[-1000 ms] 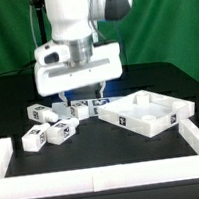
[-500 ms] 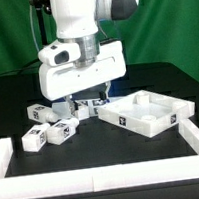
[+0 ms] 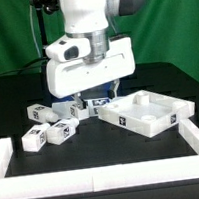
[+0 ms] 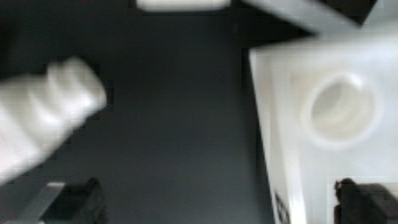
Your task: Assemble one leg
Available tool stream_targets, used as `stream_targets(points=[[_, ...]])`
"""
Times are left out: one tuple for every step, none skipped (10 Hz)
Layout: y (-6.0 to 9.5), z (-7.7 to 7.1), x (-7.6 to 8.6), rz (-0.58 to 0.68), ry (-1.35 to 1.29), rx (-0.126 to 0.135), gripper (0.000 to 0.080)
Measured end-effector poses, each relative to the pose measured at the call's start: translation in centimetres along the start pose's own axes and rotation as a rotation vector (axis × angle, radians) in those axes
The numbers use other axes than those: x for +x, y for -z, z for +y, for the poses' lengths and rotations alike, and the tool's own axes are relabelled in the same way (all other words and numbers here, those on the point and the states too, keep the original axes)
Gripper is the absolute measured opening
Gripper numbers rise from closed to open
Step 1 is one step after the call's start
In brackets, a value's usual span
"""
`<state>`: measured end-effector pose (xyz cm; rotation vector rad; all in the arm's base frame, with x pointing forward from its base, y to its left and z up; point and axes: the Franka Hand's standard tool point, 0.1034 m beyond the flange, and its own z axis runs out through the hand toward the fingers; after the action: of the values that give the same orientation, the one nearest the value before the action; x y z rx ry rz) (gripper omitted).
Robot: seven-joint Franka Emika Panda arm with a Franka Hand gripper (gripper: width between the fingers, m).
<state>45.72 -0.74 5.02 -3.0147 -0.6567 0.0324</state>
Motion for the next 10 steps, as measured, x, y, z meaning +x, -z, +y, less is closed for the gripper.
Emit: stream_targets(points=[[-0.5,0.5,1.6,0.011,0.000,-0.005,0.0648],[-1.2,0.6,2.5,0.019,0.000,-0.010,0.0648],[-2.2,0.4,2.9,0.021,-0.013,-0.011,0.0648],[-2.5,0.2,3.4,0.026,-0.026,-0.013,0.0648],[-2.5,0.2,3.4,0.026,-0.026,-0.013,0.0648],[-2.5,0.2,3.4,0.026,-0.026,-0.013,0.0648],[-2.5,0.2,3.4,0.026,-0.026,-0.013,0.0648],[-2.5,0.2,3.4,0.026,-0.026,-0.013,0.0648],[-2.5,0.2,3.4,0.026,-0.026,-0.013,0.0648],[-2.5,0.2,3.4,0.026,-0.026,-0.013,0.0648]])
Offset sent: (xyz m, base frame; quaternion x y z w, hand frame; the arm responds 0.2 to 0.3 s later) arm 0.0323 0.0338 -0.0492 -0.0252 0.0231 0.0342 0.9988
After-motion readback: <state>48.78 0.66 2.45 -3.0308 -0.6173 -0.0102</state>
